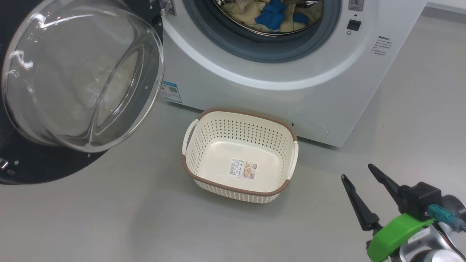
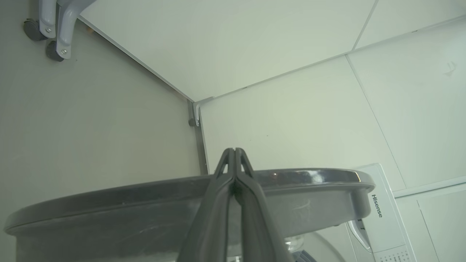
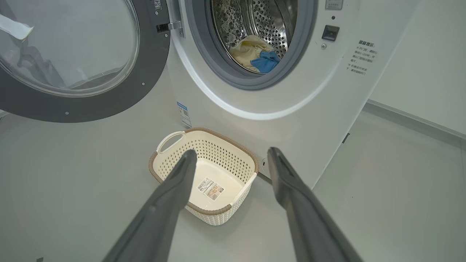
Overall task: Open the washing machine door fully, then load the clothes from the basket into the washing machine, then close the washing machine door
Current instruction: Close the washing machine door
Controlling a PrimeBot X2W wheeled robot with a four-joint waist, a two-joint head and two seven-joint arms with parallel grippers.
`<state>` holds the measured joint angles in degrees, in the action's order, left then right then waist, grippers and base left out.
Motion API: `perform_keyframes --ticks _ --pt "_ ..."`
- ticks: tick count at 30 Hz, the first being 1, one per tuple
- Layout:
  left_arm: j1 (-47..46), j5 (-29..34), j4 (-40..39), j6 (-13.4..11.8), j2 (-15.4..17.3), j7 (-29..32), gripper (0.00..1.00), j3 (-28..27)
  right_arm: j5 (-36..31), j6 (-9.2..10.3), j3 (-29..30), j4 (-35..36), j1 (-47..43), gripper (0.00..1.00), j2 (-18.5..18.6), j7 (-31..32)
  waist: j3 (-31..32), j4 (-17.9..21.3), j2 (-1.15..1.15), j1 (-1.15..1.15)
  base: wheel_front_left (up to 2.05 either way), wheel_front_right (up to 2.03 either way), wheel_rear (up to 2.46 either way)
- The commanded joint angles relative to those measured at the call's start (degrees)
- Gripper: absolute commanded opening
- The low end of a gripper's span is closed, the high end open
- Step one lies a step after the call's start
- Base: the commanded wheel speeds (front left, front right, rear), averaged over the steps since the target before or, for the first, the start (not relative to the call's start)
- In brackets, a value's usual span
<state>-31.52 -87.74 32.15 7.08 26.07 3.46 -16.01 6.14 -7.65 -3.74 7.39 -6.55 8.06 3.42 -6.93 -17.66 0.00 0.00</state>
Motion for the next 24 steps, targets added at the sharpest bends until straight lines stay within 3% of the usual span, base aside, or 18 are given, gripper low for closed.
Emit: perform_keyframes --ticks 1,14,24 --pt "-2.78 0.48 -2.13 0.4 3.27 0.26 0.0 -0.69 0.36 0.16 -0.83 2.38 2.57 1.0 1.54 0.18 -0.18 -0.07 0.0 0.0 0.0 0.0 0.0" --pt "0.39 -0.54 -4.72 0.4 3.35 7.07 0.0 3.8 0.24 0.16 -0.82 2.35 2.74 1.0 1.28 0.36 -0.41 -1.15 0.0 0.0 0.0 0.0 0.0" --pt "1.97 -3.43 -8.61 0.4 2.61 10.87 0.0 3.93 0.26 0.16 -0.97 2.1 3.09 1.0 1.07 0.17 -0.56 -1.9 0.0 0.0 0.0 0.0 0.0"
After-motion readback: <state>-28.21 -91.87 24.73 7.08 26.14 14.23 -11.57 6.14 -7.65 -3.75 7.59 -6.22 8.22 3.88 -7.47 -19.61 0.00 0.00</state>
